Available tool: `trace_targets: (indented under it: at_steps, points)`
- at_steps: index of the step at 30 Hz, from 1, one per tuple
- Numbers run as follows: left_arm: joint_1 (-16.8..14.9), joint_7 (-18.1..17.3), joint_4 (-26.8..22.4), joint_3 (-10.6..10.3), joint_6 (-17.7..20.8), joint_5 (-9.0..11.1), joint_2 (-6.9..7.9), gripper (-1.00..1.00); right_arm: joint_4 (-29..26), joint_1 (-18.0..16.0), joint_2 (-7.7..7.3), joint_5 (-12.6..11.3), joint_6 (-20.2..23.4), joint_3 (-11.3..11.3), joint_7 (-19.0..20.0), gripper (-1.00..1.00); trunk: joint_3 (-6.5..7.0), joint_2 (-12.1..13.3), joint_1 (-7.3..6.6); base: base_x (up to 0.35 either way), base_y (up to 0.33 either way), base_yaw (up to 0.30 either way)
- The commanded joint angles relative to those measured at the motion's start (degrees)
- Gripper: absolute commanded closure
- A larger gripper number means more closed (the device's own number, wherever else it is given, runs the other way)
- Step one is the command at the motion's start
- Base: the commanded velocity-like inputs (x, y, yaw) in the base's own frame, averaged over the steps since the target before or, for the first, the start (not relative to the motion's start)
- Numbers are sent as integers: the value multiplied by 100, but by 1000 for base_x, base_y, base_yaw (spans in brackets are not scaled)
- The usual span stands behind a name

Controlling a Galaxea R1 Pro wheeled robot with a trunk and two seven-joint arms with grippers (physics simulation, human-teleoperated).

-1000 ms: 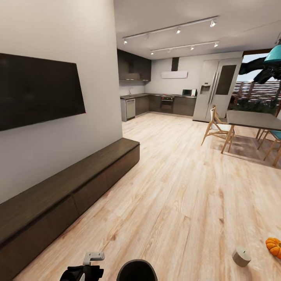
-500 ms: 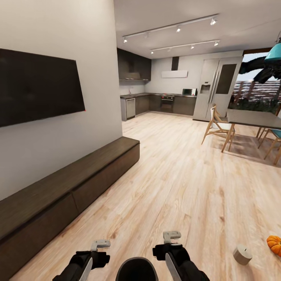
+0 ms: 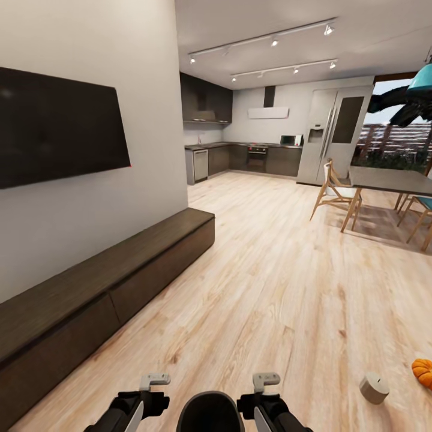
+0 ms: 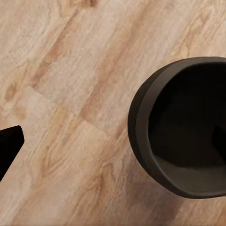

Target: Place each of the two pumpkins and all three candles from the living room inside a cabinet in the living room (use any cabinet), then make sure every cabinet is closed, and position the cauldron so it is next to a table in the living room.

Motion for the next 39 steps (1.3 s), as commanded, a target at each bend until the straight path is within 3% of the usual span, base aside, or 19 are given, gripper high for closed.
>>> trace_targets:
  at_steps: [1,6,13,24,29,39]
  points:
    - [-2,10,50,1,-10,-3,-5,-100,11,-4,-4,-59,-20,30,-49,-100,-24,-44,22,0,0,0]
    - [-2,10,140,-14,-179,-21,-8,-100,50,-6,-4,-55,-402,40,-46,-100,-114,-245,132,0,0,0]
    - [-2,10,96,-6,-191,-3,-31,-100,57,-6,-4,-54,-522,46,-16,-100,-240,-526,286,0,0,0]
    - [-2,-5,252,30,-333,358,-116,-100,574,-6,4,-38,-1018,116,18,-100,-437,-967,527,0,0,0]
    - [-2,-50,556,20,-702,370,-117,-100,612,-6,5,-37,-1082,128,41,-100,-527,-1167,637,0,0,0]
    - [1,-93,609,10,-780,357,-191,-100,649,-6,5,-37,-1277,146,140,-100,-706,-1568,857,0,0,0]
